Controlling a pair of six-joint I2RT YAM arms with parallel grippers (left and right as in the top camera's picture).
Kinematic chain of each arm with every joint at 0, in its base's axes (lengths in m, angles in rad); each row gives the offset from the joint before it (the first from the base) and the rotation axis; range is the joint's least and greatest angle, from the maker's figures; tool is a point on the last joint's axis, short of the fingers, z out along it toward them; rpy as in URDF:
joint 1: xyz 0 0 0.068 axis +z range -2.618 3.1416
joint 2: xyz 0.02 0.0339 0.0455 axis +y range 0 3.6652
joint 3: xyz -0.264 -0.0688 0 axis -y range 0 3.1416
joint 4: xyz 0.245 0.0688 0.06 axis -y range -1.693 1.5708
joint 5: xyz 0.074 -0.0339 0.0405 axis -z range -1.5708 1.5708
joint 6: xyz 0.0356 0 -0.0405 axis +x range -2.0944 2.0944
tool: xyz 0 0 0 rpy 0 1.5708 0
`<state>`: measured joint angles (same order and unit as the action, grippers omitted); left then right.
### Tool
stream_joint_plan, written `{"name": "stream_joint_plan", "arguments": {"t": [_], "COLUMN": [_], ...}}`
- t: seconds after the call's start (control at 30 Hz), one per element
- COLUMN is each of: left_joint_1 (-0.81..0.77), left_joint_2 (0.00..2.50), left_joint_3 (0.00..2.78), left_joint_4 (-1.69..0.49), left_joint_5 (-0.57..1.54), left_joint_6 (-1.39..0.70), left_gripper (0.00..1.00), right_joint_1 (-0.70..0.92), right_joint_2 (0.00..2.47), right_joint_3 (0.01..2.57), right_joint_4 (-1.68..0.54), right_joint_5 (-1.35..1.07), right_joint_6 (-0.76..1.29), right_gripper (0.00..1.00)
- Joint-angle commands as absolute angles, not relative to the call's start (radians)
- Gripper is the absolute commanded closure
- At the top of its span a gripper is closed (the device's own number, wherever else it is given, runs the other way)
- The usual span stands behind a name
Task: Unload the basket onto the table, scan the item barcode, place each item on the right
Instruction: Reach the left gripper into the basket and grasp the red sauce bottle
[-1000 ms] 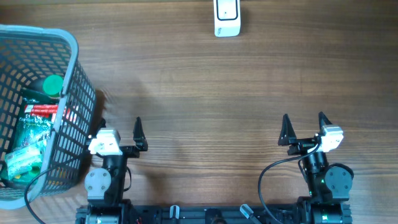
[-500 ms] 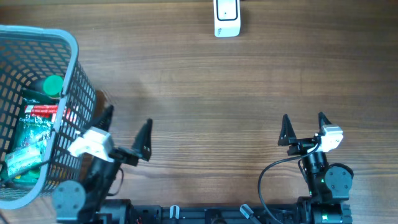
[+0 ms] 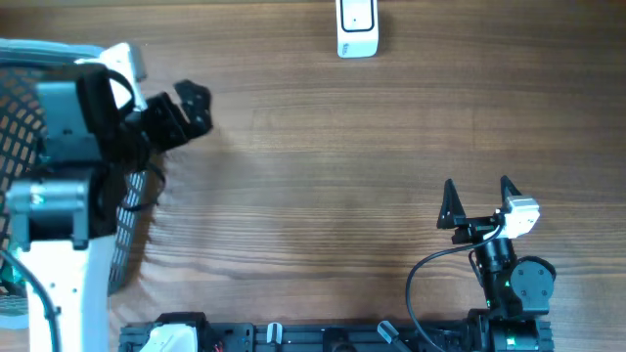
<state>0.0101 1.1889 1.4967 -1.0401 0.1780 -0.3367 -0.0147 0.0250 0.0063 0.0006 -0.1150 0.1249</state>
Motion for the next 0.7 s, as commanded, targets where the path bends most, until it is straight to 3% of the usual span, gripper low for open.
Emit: {"name": "stream_joint_plan", "arguments": {"t": [0.0,0.1,0.23,0.33,0.67], "left_joint_1": [0.076,0.191,0.439,0.616,0.862], "left_joint_2": [1.266,1.336,1.375,1.402,1.401], "left_joint_3": [1.76,1.974,1.994,1.975,1.642], "left_joint_4": [-1.142,-1.283,-1.519,-1.685,-1.683], "left_joint_5": [-0.024,-0.139,-0.14,-0.139,-0.192], "left_joint_6": [-0.509,-0.618,-0.816,-0.902,-0.899], "left_gripper": [0.0,0.01,0.05,0.03,0.0], "right_joint_1": [-0.01,-0.01,-0.01,-0.01,-0.01], "right_joint_2": [0.023,0.023,0.023,0.023,0.023], "right_joint_3": [0.005,0.005,0.005,0.005,0.005], "right_joint_4": [0.007,0.007,0.007,0.007,0.007], "right_joint_5": [-0.127,-0.127,-0.127,-0.127,-0.127], "right_joint_6": [0.106,0.106,0.105,0.106,0.106], "right_gripper": [0.0,0.0,0.0,0.0,0.0]}}
